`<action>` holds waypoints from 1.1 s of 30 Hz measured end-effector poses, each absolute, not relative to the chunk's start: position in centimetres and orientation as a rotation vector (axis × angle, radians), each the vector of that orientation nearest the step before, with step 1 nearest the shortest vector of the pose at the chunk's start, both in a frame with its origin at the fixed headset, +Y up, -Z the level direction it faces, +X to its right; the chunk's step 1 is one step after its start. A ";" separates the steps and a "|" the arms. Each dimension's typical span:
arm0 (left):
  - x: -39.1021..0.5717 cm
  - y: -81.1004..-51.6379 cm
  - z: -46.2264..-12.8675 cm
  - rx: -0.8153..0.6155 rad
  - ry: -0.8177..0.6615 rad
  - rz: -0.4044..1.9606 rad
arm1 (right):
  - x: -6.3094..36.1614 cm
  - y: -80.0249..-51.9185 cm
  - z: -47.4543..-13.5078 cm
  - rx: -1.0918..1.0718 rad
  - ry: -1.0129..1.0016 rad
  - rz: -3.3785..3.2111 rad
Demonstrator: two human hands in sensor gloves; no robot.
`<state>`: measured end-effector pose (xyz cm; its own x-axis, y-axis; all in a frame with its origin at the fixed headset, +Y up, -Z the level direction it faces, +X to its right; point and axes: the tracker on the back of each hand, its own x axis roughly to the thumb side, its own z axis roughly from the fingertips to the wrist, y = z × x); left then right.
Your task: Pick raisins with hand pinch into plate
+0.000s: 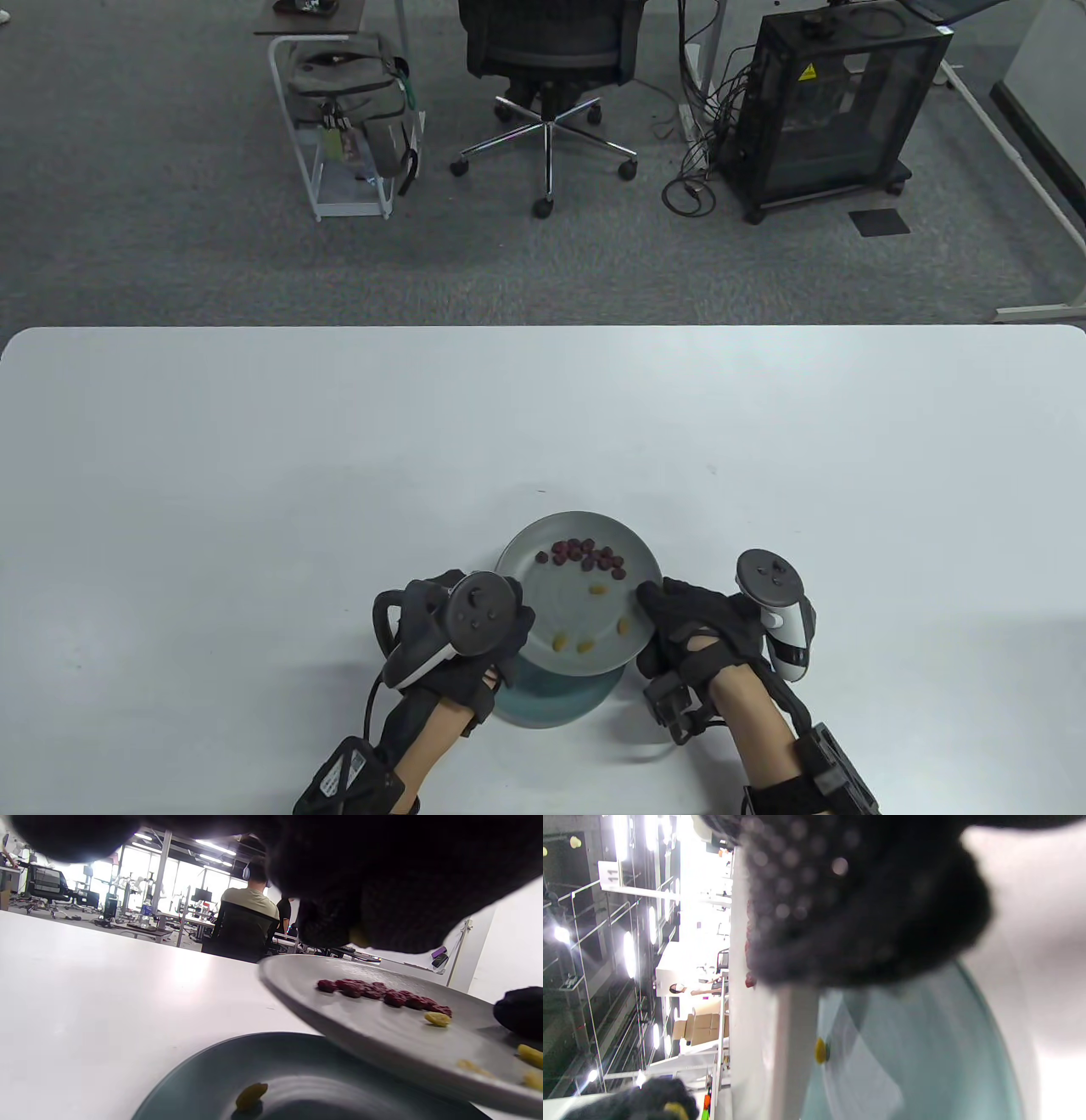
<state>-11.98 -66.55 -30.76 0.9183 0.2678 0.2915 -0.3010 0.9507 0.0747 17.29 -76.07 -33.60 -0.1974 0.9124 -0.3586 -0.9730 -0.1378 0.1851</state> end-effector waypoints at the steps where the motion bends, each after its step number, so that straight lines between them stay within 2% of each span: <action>1: -12.2 -66.7 -30.9 0.115 -0.272 0.305 | 17.6 -76.0 -33.7 -0.190 0.429 1.710; 13: -12.6 -68.7 -32.3 -0.035 -0.261 0.237 | 21.0 -76.0 -34.2 -0.282 0.339 1.645; 22: -10.3 -71.0 -32.3 -0.266 -0.395 0.083 | 21.8 -76.0 -34.3 -0.295 0.321 1.626; 33: -9.3 -73.1 -32.5 -0.344 -0.435 0.005 | 21.9 -76.0 -34.4 -0.308 0.325 1.624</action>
<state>-9.28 -73.06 -32.47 0.9079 0.0778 0.4120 0.0678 0.9424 -0.3274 21.93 -75.99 -34.35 -0.0761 0.9185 -0.3881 -0.9971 -0.0717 0.0257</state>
